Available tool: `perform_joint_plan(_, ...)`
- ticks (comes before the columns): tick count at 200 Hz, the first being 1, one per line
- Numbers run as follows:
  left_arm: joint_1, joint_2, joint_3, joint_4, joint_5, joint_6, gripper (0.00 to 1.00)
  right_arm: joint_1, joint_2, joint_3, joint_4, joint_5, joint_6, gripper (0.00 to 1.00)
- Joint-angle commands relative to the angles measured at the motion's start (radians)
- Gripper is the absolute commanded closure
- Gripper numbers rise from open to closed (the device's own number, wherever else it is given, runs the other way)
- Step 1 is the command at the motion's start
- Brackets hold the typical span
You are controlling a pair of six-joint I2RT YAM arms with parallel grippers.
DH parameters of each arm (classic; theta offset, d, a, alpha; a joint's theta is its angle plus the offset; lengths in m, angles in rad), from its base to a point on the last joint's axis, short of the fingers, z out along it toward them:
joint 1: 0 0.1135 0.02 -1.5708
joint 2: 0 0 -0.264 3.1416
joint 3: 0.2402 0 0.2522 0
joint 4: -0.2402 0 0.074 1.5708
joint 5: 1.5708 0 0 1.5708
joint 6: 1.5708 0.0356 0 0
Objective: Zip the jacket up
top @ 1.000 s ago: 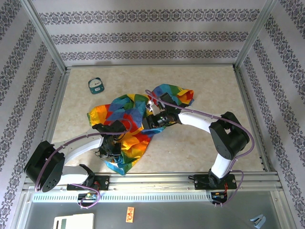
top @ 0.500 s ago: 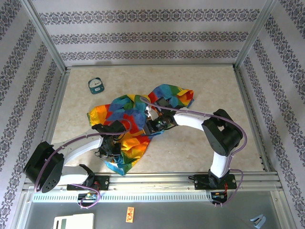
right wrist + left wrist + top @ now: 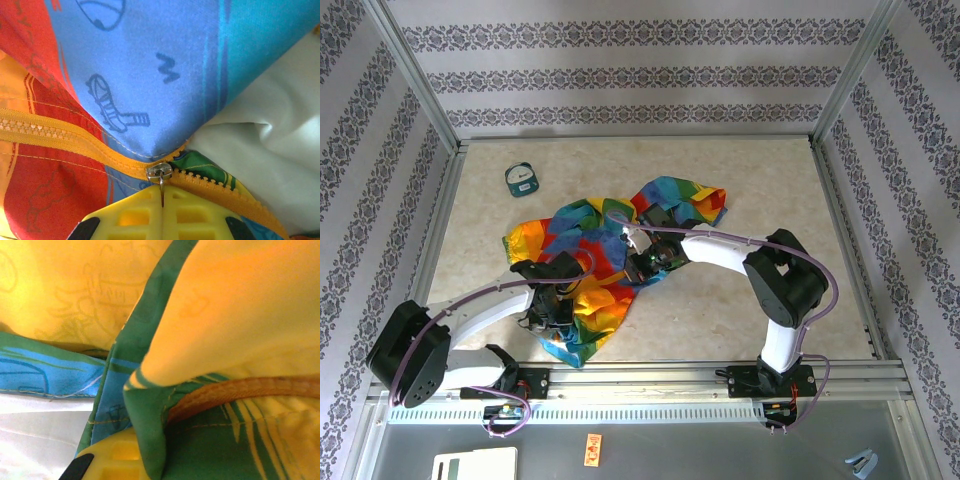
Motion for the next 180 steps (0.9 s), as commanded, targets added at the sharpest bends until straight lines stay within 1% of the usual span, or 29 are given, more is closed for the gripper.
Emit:
perform_joint_plan(1,0.015,-0.025,-0.001,-0.038,-0.020,-0.022,1.00,0.009,-0.051,0.026,-0.033,0.048,-0.040,1.00)
perform_joint_plan(42,0.015,-0.080,0.027,-0.070,-0.038,-0.020,1.00,0.002,-0.077,0.033,-0.064,0.129,-0.083,1.00)
perform_joint_plan(75,0.015,-0.150,0.087,-0.109,-0.047,0.016,1.00,-0.038,-0.104,0.068,-0.127,0.211,-0.121,1.00)
perform_joint_plan(117,0.016,-0.245,0.187,-0.130,-0.023,0.133,1.00,-0.134,-0.146,0.140,-0.215,0.309,-0.179,1.00)
perform_joint_plan(141,0.015,-0.277,0.244,-0.108,-0.008,0.200,1.00,-0.194,-0.171,0.200,-0.249,0.352,-0.205,1.00)
perform_joint_plan(180,0.014,-0.292,0.372,-0.057,0.005,0.361,1.00,-0.256,-0.191,0.307,-0.286,0.378,-0.237,1.00)
